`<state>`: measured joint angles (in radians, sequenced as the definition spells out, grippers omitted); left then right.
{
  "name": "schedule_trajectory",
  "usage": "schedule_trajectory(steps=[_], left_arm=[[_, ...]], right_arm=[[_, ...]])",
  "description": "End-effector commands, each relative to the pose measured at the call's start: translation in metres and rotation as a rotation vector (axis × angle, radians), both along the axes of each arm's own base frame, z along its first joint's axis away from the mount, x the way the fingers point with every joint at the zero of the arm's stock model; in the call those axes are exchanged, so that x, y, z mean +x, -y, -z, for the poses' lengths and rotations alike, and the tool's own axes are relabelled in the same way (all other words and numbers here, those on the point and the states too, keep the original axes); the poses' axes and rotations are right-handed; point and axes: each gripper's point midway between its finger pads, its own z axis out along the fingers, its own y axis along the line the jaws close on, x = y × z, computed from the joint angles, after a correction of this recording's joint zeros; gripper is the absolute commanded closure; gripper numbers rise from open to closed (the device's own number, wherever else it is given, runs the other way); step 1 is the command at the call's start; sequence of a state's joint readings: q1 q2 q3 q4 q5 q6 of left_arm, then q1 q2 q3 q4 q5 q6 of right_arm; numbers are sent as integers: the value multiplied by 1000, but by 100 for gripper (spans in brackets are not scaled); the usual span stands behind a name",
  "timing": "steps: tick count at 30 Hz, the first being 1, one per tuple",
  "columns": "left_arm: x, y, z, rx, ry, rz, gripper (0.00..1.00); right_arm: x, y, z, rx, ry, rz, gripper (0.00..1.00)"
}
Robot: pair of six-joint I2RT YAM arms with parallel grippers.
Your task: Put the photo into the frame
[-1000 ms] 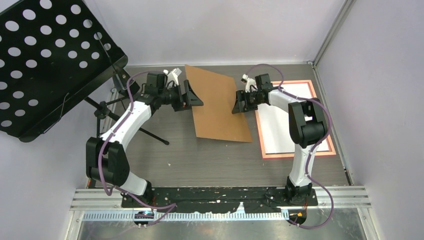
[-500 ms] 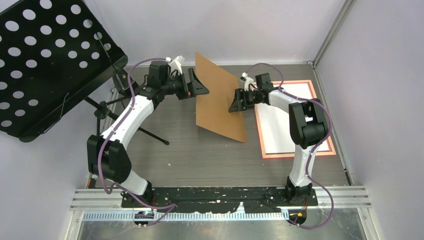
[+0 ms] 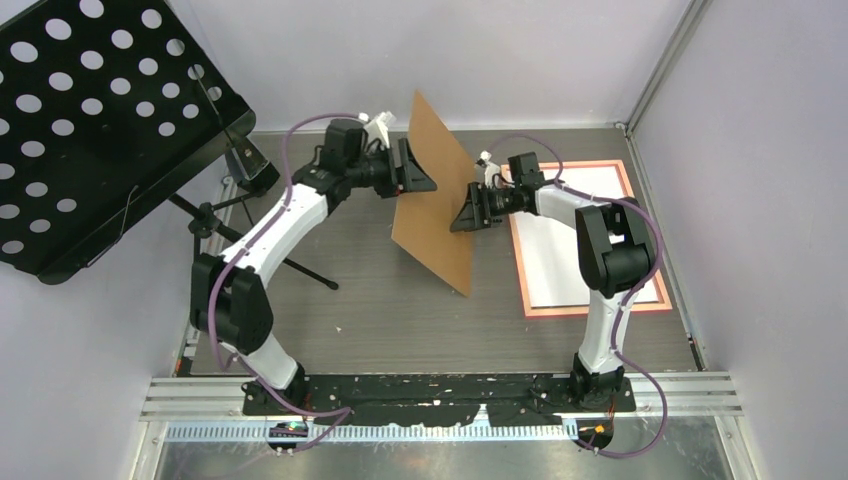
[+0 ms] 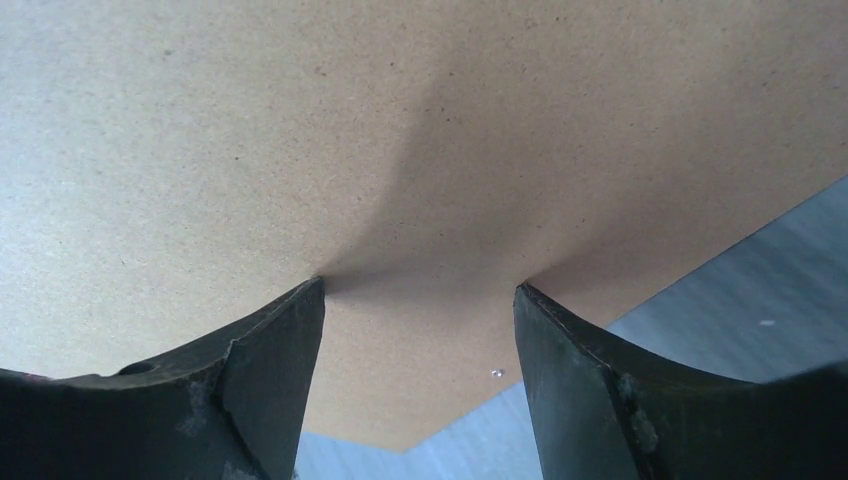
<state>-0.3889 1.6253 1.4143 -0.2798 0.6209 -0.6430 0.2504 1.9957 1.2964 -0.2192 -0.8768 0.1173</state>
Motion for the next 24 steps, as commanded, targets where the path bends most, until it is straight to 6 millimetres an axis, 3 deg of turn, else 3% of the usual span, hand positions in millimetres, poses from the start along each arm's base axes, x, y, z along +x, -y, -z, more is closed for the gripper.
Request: schedule_trajectory(steps=[1, 7, 15, 17, 24], left_arm=[[-24, 36, -10, -3, 3, 131, 39], [-21, 34, -1, 84, -14, 95, 56], [-17, 18, -2, 241, 54, 68, 89], [-16, 13, -8, 282, 89, 64, 100], [-18, -13, -36, 419, 237, 44, 100]], right_arm=[[-44, -23, 13, 41, -135, -102, 26], [-41, -20, 8, 50, -127, -96, 26], [-31, -13, -10, 29, -77, -65, 20], [-26, -10, -25, 28, -36, -52, 17], [-3, 13, -86, 32, 103, 41, 10]])
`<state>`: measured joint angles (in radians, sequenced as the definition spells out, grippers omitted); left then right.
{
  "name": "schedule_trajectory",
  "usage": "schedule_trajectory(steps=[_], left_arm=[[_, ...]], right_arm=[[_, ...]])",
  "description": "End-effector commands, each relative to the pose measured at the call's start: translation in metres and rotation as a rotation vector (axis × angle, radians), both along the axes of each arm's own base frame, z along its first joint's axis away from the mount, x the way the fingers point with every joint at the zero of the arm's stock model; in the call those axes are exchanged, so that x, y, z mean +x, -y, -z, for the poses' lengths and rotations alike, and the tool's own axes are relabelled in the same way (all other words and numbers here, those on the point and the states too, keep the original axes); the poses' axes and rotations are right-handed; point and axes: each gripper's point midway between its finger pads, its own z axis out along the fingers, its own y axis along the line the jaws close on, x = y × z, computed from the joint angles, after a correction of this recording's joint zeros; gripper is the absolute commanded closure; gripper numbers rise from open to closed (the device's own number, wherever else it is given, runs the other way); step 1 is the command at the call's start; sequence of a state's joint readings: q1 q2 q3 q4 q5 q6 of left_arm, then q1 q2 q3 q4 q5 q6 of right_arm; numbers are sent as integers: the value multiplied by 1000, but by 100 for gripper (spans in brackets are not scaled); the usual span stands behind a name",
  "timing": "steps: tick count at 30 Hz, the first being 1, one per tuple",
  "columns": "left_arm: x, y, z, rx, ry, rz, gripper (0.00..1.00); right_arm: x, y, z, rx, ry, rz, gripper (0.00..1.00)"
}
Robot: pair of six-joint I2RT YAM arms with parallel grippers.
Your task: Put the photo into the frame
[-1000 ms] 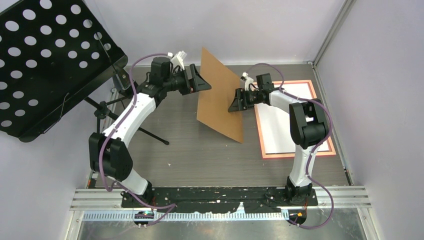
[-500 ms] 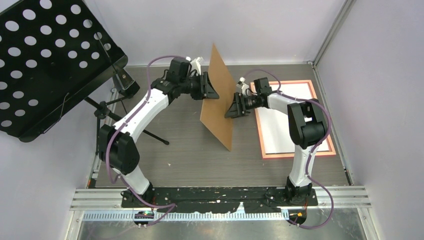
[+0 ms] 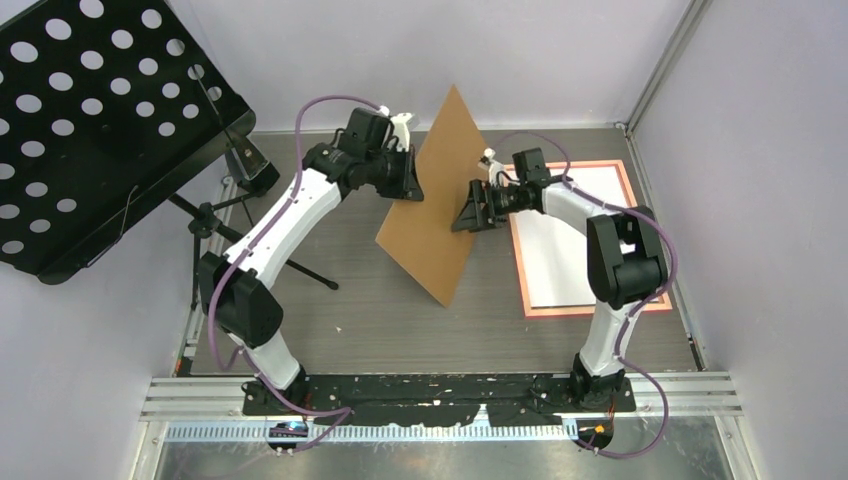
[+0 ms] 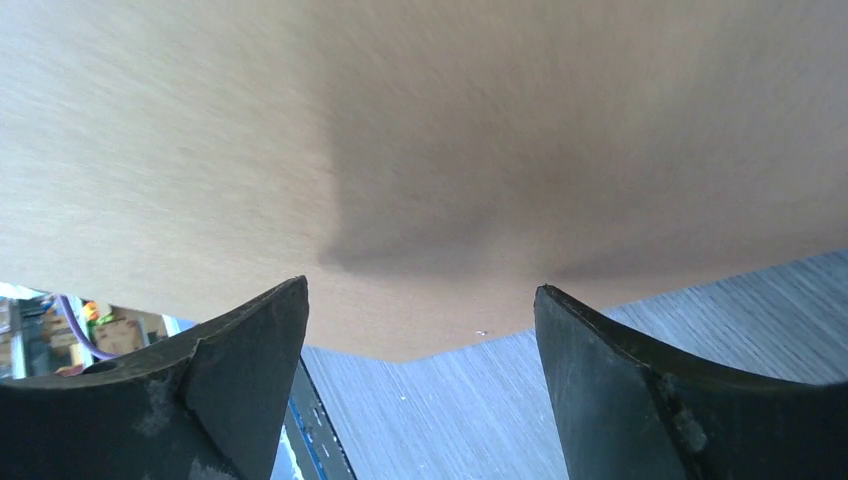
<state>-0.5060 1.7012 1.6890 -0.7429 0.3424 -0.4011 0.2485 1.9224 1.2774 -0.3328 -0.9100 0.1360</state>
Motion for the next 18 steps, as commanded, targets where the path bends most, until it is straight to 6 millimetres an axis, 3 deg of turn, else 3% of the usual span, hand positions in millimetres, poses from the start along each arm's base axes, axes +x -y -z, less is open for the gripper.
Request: schedule_trajectory(steps=[1, 10, 14, 18], left_arm=[[-2, -13, -56, 72, 234, 66, 100], [-9, -44, -81, 244, 317, 73, 100], [-9, -54, -86, 306, 340, 65, 100], [-10, -55, -80, 371, 360, 63, 100]], right_arm=[[24, 12, -79, 17, 205, 66, 10], [24, 30, -154, 40, 343, 157, 9], [21, 29, -176, 86, 362, 180, 10], [19, 23, -187, 149, 336, 184, 11]])
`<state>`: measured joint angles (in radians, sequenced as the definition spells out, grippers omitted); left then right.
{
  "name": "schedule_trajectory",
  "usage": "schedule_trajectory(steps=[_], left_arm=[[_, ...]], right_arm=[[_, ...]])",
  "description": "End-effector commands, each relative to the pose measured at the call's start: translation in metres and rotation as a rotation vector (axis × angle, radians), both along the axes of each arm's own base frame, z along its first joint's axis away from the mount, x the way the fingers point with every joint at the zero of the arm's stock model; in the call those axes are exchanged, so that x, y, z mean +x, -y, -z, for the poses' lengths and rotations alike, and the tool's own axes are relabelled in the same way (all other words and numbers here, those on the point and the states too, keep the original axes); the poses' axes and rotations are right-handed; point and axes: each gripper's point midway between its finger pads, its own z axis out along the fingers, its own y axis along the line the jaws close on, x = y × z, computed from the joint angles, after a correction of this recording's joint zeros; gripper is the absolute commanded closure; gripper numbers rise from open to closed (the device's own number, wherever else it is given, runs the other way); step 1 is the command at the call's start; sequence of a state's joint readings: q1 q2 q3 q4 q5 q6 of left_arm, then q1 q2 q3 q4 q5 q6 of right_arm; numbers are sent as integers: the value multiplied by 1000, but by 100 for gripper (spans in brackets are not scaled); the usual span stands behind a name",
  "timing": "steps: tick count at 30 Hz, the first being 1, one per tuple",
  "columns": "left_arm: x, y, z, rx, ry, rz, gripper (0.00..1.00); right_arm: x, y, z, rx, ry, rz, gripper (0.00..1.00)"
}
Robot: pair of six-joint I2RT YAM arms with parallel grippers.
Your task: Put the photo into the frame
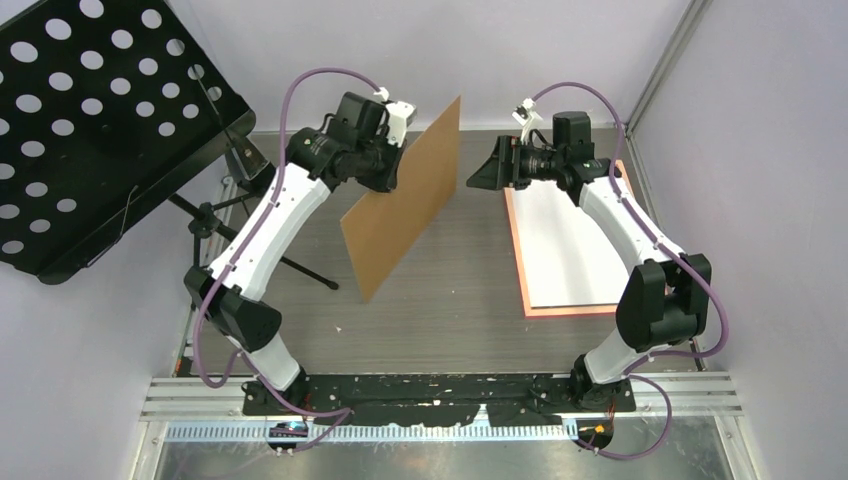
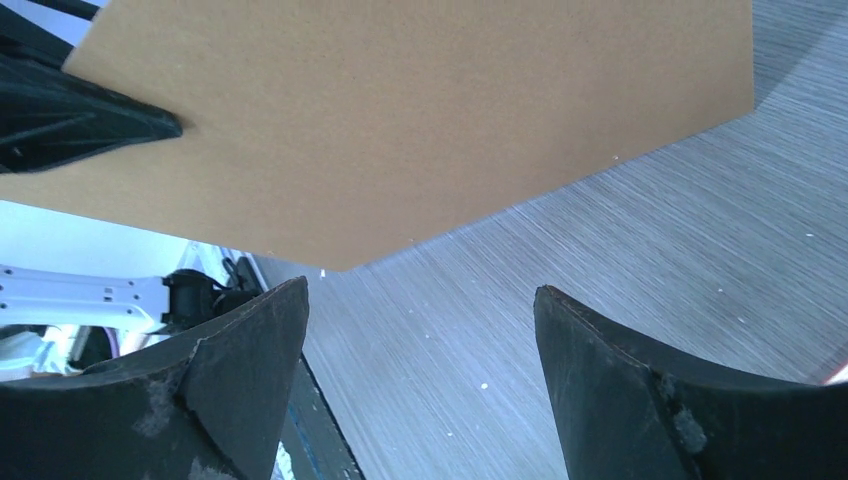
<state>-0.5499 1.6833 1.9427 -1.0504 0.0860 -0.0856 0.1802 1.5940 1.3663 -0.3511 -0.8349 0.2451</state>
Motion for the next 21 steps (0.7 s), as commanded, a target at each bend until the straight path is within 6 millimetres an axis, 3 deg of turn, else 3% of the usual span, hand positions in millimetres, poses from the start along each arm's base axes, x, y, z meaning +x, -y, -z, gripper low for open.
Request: schedule_trajectory(steps=[1, 8, 14, 21], left_arm=[[-3, -8, -29, 58, 141, -3, 100], [-14, 8, -7, 160, 207, 0, 100], [-29, 40, 14, 146, 198, 33, 100], [-43, 76, 37, 103, 117, 78, 100]], right_arm=[[-2, -8, -32, 94, 25, -2, 11], [1, -18, -44, 219, -13, 5, 12], [5, -25, -66, 299, -15, 15, 11], [5, -19, -70, 287, -10, 99, 10]])
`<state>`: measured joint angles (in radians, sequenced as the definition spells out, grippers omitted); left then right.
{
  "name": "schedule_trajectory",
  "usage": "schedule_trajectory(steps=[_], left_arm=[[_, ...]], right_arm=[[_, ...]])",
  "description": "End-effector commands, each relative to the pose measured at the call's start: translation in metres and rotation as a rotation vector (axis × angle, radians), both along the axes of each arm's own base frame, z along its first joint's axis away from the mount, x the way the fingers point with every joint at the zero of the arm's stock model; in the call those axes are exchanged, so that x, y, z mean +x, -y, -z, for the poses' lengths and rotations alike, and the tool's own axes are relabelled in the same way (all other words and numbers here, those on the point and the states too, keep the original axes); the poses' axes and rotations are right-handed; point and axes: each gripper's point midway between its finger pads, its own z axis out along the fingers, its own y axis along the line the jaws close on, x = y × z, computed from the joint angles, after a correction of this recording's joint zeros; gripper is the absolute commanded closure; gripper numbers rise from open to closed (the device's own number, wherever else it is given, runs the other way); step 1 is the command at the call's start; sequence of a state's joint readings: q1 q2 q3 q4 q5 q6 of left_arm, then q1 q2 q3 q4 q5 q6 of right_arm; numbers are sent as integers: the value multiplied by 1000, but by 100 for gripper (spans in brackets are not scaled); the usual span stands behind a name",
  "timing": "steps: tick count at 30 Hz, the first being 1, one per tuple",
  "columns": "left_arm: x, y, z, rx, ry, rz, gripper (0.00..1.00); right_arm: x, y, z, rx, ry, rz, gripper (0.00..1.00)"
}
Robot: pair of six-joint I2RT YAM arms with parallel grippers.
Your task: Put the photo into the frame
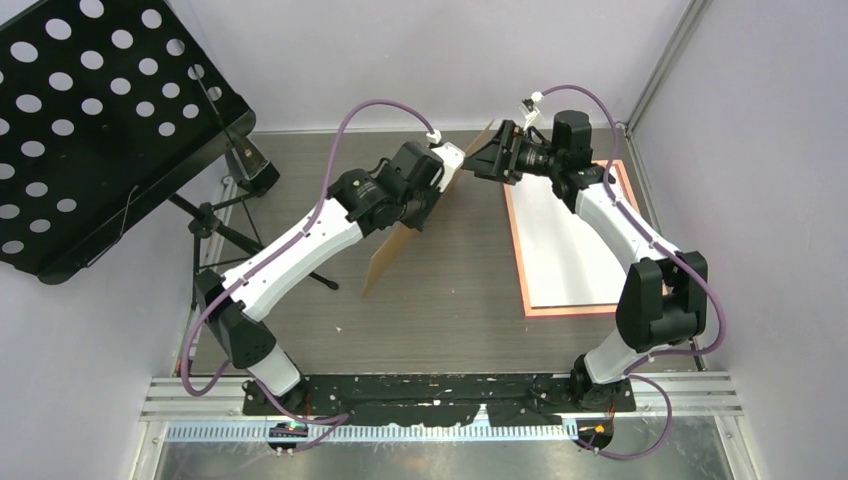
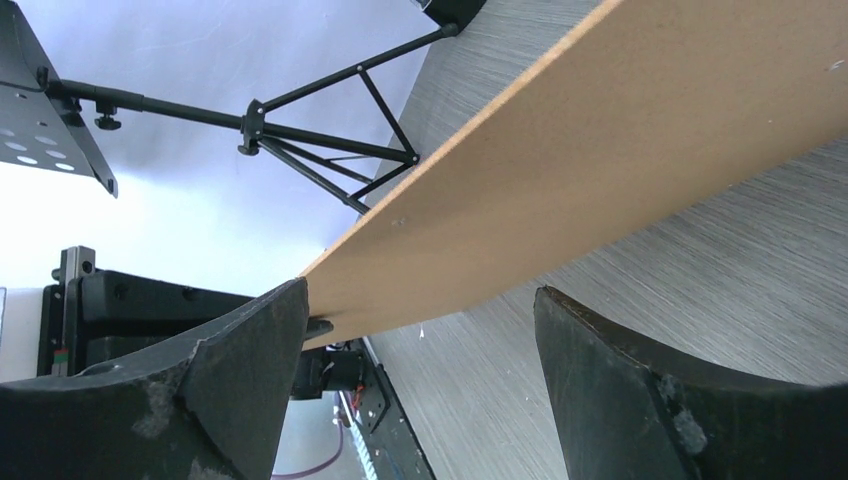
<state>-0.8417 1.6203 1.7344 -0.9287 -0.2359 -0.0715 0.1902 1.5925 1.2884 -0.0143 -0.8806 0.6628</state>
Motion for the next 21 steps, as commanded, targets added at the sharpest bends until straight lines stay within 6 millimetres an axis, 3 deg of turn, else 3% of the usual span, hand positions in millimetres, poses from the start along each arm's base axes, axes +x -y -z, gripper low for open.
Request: schedule_trajectory(steps=[1, 9, 21], left_arm=[[0, 36, 7, -102, -36, 12, 100], [-6, 77, 13, -142, -65, 48, 100], [-12, 112, 11, -117, -42, 85, 85]], right_arm=[[-6, 4, -37, 28, 90, 63, 10], [-23, 17, -40, 13, 94, 151, 9], [-20, 42, 11, -95, -52, 317, 12]])
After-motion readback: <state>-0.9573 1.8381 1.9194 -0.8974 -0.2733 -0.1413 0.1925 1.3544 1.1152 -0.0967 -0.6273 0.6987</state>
